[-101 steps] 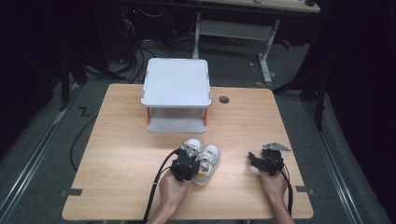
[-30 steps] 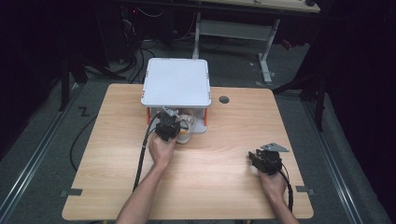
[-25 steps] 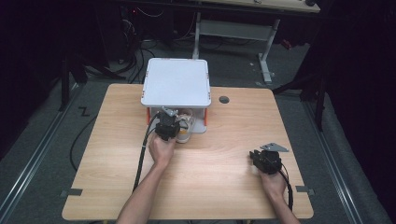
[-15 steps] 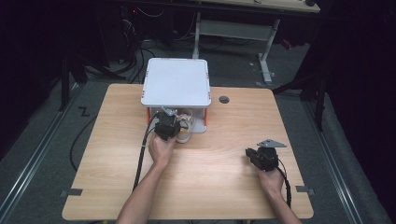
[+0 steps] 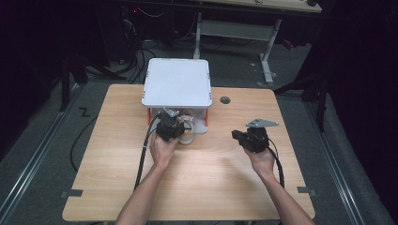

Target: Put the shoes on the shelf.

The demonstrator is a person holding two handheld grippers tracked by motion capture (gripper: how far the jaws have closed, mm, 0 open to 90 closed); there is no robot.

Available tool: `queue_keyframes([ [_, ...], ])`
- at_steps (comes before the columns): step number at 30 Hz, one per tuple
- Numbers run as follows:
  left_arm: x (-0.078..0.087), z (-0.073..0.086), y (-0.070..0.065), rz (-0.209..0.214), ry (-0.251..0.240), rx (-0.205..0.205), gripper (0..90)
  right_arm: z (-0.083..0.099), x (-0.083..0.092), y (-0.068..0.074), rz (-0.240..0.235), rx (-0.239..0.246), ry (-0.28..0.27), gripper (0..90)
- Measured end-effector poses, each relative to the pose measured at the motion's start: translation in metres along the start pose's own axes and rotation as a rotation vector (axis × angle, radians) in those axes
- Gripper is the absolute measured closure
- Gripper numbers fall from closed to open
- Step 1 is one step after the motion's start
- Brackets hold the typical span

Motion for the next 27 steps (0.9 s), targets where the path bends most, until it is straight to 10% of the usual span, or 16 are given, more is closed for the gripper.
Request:
queue_keyframes([
  [11,0.011,-0.003,0.003,0.004,-0.019,-0.006,31.3,-0.082,-0.01,0.026,-0.052,0.067,-0.071,85.3],
  [27,0.046,-0.004,-0.008,0.038,-0.063,-0.058,20.0,-0.123,-0.046,0.036,-0.025,0.08,-0.061,84.9],
])
Point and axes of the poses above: each handheld gripper's, and its own axes: x roughly backward along the jaws, z roughly out of its underside, y roughly to its left, the point moved 5 cm from there along -x, roughly forward along the jaws, and after that the axes turned 2 degrees about -z, right-handed, at the moved point
